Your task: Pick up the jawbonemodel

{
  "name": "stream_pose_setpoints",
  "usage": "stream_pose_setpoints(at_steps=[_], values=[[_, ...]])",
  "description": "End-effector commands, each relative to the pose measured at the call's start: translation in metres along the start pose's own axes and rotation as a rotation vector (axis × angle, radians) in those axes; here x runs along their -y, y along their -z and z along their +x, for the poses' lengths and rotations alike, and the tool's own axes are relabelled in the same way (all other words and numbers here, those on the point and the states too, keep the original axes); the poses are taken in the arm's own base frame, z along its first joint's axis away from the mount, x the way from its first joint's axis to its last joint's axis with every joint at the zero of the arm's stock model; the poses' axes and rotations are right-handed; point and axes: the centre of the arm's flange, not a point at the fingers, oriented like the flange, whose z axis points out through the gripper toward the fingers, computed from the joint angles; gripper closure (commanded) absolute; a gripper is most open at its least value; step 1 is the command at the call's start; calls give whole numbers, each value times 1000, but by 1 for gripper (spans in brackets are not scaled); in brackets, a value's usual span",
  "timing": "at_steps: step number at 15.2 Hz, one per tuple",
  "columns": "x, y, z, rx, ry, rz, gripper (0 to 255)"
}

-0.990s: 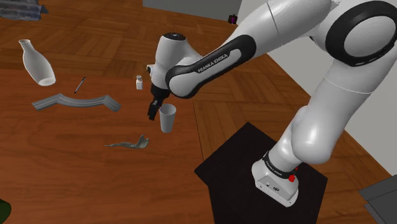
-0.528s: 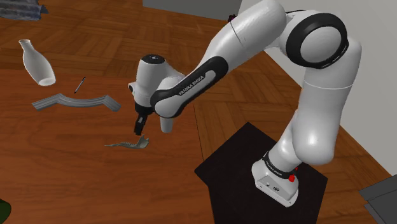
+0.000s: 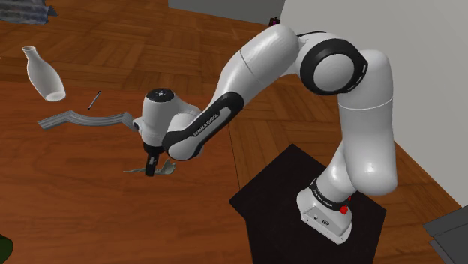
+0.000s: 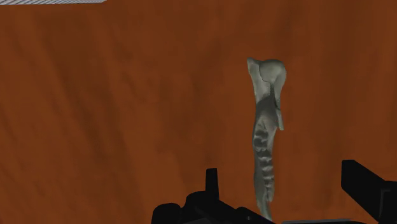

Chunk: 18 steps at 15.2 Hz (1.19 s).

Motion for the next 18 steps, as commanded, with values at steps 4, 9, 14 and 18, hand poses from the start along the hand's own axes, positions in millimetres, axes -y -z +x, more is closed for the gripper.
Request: stream_pose_setpoints(at_steps=[4,9,14,18], values=[[-1,-28,-3,-1,4,-1,0],[-1,-36,-4,0,4,-1,255],[-1,-36,-4,0,4,-1,255],[0,-31,-3,-1,4,-1,255]])
